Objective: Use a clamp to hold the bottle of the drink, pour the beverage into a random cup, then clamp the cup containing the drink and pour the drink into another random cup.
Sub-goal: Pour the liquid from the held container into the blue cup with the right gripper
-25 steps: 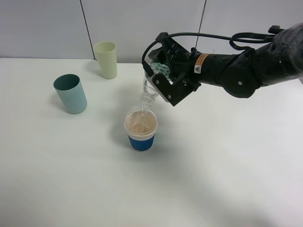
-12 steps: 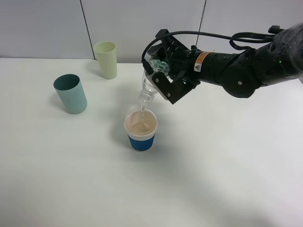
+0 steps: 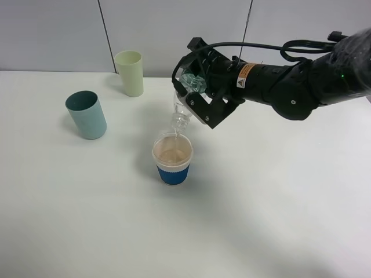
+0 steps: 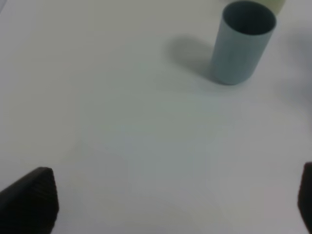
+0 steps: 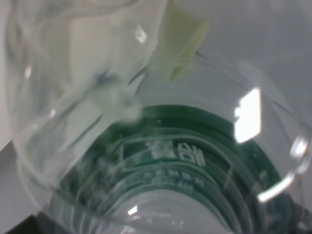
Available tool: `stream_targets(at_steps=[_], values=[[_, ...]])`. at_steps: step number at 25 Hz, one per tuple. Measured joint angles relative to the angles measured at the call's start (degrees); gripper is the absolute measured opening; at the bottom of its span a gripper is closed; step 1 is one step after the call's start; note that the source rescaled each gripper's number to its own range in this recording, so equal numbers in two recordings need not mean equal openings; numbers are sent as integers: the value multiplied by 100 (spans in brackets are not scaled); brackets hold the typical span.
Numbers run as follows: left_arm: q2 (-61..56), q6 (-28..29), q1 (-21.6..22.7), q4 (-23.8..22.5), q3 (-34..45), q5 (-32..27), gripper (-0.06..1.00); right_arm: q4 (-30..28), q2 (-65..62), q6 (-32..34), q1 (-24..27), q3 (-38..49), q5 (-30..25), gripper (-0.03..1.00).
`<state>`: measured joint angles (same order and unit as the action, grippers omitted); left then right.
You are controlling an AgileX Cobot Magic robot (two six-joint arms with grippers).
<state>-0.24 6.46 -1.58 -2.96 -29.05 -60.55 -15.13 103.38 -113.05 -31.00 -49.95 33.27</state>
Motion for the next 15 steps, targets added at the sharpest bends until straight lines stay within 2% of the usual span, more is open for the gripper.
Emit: stream_targets(at_steps=[5,15], values=[[0,0,0,0,0,0,100,-5,0,-35,-98,0,28,0],[0,0,0,0,0,0,100,-4,0,-553,-149,0,192,0]])
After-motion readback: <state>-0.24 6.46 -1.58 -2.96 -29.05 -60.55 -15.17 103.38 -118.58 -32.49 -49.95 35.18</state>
